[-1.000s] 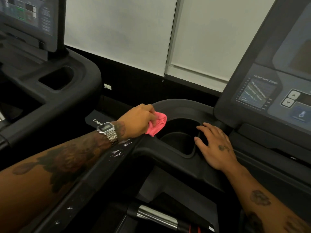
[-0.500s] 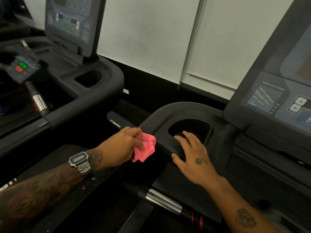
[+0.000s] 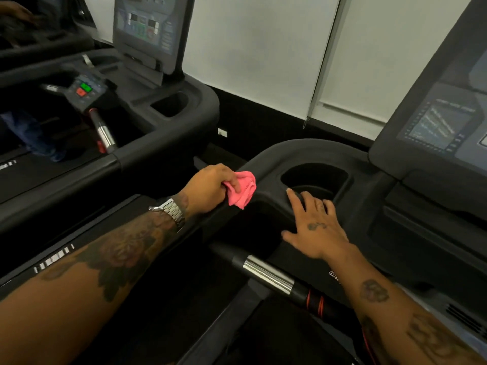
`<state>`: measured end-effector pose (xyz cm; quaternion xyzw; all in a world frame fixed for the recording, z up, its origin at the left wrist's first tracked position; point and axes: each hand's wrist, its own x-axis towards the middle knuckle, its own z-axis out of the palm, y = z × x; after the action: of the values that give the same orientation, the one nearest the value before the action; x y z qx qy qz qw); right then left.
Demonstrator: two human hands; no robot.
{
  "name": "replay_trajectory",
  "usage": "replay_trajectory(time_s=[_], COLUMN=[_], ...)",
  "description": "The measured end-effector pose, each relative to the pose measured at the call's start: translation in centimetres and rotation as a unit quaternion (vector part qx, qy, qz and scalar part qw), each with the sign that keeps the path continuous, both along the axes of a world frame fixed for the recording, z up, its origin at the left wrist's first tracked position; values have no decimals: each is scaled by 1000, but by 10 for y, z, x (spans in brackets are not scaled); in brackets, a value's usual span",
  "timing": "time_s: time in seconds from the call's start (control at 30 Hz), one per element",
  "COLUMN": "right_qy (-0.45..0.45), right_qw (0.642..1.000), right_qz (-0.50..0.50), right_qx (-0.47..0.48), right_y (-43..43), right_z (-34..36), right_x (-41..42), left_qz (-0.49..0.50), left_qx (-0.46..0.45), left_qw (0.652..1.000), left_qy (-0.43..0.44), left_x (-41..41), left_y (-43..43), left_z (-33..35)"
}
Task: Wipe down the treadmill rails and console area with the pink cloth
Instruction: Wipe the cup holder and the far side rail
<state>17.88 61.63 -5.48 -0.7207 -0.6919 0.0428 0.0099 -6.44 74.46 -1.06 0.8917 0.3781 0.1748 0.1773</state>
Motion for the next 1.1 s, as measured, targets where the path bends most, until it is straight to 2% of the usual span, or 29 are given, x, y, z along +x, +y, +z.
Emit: replay_trajectory(time_s=[0.13, 0.23, 0.33, 0.43, 0.63, 0.8, 0.9, 0.93, 1.1], right_qy=[4, 4, -5, -5, -2, -1, -3, -4, -11], right_qw=[1000, 1000, 999, 999, 999, 999, 999, 1000, 999], right_qz=[1, 1, 1, 4, 5, 10, 12, 12, 9], right_qx=[-6, -19, -33, -45, -41, -38, -32, -29, -29], right_y=[-2, -1, 0, 2, 0, 0, 1, 1, 1], right_z=[1, 4, 5, 7, 8, 8, 5, 4, 4], right_x=[-1, -1, -2, -3, -4, -3, -2, -2, -4], left_qz=[21, 54, 36, 39, 46, 88, 154, 176, 184], left_qx=[-17, 11, 14, -19, -11, -12, 59, 55, 42], left_qw=[999, 996, 992, 990, 992, 994, 968, 958, 957], left_qy=[31, 75, 118, 135, 120, 69, 189, 221, 222], left_x=[-52, -82, -82, -61, -19, -29, -50, -55, -44], left_y=[-32, -55, -68, -72, -43, -49, -68, -74, -73], left_z=[-4, -1, 6, 11, -9, -12, -26, -30, -38])
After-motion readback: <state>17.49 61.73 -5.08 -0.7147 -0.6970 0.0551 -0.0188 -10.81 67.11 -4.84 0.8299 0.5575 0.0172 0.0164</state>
